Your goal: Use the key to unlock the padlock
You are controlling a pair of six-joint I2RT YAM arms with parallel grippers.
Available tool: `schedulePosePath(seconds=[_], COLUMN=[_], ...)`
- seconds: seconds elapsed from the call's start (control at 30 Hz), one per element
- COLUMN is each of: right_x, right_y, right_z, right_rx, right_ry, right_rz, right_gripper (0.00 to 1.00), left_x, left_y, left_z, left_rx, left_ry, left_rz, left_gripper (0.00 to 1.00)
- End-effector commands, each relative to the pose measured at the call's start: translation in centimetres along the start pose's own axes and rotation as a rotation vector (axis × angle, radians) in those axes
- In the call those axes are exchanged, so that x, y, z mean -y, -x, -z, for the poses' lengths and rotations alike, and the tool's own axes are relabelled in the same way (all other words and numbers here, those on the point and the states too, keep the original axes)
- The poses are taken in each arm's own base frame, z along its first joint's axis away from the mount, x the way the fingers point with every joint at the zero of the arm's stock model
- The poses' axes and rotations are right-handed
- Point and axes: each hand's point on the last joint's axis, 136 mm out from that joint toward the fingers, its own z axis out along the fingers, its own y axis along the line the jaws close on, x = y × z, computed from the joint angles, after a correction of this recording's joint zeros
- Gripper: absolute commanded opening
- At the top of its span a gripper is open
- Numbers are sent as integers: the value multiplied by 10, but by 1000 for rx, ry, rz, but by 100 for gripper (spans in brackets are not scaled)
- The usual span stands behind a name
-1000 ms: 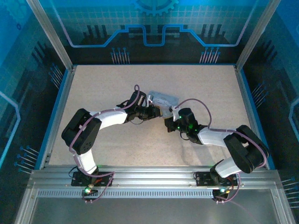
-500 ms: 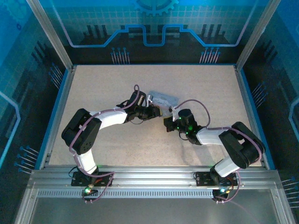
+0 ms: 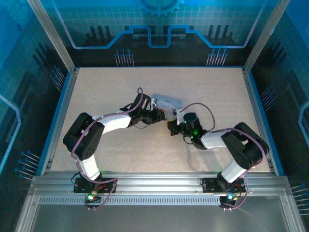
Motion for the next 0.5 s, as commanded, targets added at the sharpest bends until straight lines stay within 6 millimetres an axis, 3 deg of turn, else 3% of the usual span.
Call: schedulePosePath(seconds=[0.0,0.3,0.47], right_x=[-4,11,16], right_y=[6,-23,-36], right_z=[-5,-8,-9], right_rx=[14,-59,-100], right_ry=[20,-32,-50], right_rz=[-4,-48,-67], right_gripper=[0,0,0], left_x=[30,18,10], left_y=[-2,-7,-9], left_z=[3,-13,-19], left_rx=[-20,-39,-42], left_ry=[-100,-92,-83], left_rz=[-44,-19,-4], left_gripper=[22,24,33])
